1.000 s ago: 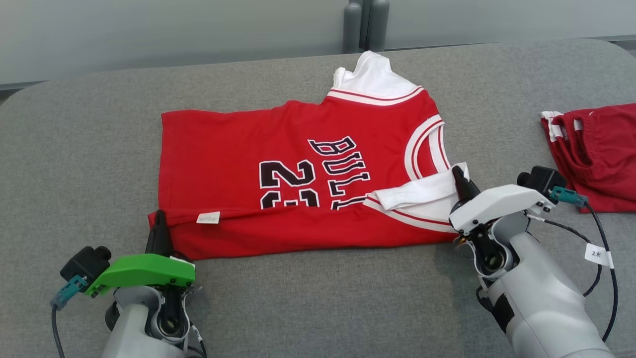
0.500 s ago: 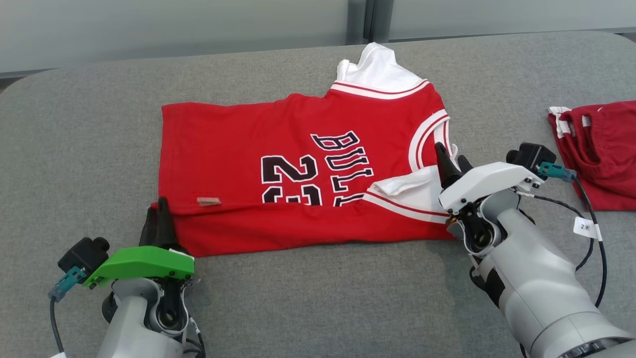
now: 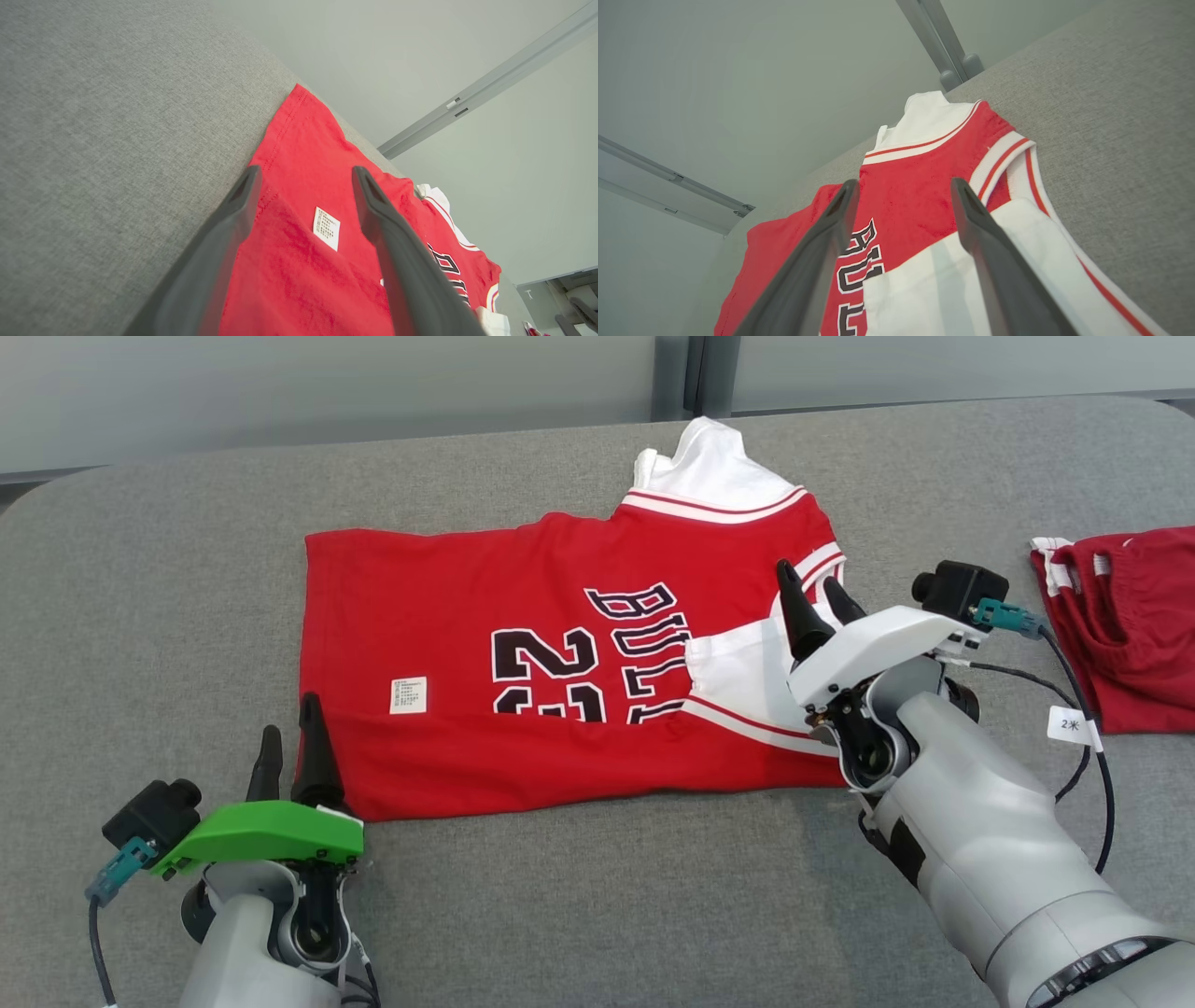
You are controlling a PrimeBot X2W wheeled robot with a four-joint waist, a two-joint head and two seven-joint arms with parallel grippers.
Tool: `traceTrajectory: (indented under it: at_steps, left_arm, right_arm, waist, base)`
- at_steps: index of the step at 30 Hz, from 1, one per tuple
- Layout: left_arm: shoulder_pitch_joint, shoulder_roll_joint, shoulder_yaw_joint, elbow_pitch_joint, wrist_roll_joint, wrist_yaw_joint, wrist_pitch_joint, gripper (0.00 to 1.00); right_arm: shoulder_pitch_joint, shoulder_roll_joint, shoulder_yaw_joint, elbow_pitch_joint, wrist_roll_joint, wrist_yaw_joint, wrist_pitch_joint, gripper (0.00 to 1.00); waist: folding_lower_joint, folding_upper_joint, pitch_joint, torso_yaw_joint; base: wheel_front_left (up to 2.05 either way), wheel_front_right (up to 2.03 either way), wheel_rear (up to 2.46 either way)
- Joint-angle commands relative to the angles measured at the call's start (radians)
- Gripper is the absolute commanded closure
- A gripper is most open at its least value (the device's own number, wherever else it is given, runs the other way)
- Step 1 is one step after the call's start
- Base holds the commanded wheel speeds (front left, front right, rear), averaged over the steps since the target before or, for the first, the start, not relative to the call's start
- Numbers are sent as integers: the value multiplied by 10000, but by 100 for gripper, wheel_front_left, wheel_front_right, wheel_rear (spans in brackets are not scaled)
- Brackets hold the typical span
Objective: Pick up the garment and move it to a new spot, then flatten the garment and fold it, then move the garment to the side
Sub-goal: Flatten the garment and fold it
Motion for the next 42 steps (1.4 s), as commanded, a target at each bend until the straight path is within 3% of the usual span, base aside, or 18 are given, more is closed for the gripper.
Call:
traceTrajectory:
  at_steps: [1, 6, 9, 17, 23, 31, 38, 39, 40, 42]
  left_arm:
    - [217, 43, 72, -135, 131, -38, -24, 0]
    - [657, 43, 134, -638, 558, -38, -24, 0]
    - [982, 94, 144, -932, 947, -20, -25, 0]
    - [2026, 179, 103, -1302, 1297, 393, 181, 0]
    - [2532, 139, 48, -1254, 982, 744, 790, 0]
    - [2216, 129, 187, -821, 530, 1014, 1331, 0]
    - [1791, 174, 630, -137, 39, 941, 1240, 0]
    - [1726, 179, 707, -45, -41, 912, 1179, 8]
    - [1677, 186, 776, 18, -97, 867, 1083, 35]
    - [1589, 189, 821, 162, -168, 740, 930, 76]
  right_arm:
    - [-194, -40, 4, -53, -60, 4, -130, 0]
    - [-268, -70, -145, -329, -649, 4, -314, 0]
    - [-9, -396, -729, -992, -1446, 4, -317, 0]
    - [2173, -342, -2963, -3600, -3592, 4, -308, 0]
    - [3964, -115, -3904, -5402, -4681, 4, -188, 0]
    - [5696, -35, -4546, -7883, -4884, 4, 742, 0]
    - [6291, -35, -4660, -9075, -4719, 4, 1146, 0]
    - [6326, -36, -4668, -9171, -4707, 4, 1188, 0]
    - [6359, -34, -4673, -9268, -4699, 4, 1225, 0]
    - [6465, -34, -4718, -9403, -4701, 4, 1272, 0]
  waist:
    - [0, 0, -46, -20]
    - [0, 0, -208, -130]
    - [0, 0, -341, -208]
    - [0, 0, -780, -378]
    - [0, 0, -950, -500]
    - [0, 0, -744, -897]
    - [0, 0, -488, -1331]
    - [0, 0, -463, -1371]
    - [0, 0, -442, -1407]
    - [0, 0, -417, -1448]
  base:
    - [0, 0, 0]
    - [0, 0, 0]
    - [0, 0, 0]
    - [0, 0, 0]
    - [0, 0, 0]
    - [0, 0, 0]
    - [0, 0, 0]
    - [0, 0, 0]
    - [0, 0, 0]
    - [0, 0, 0]
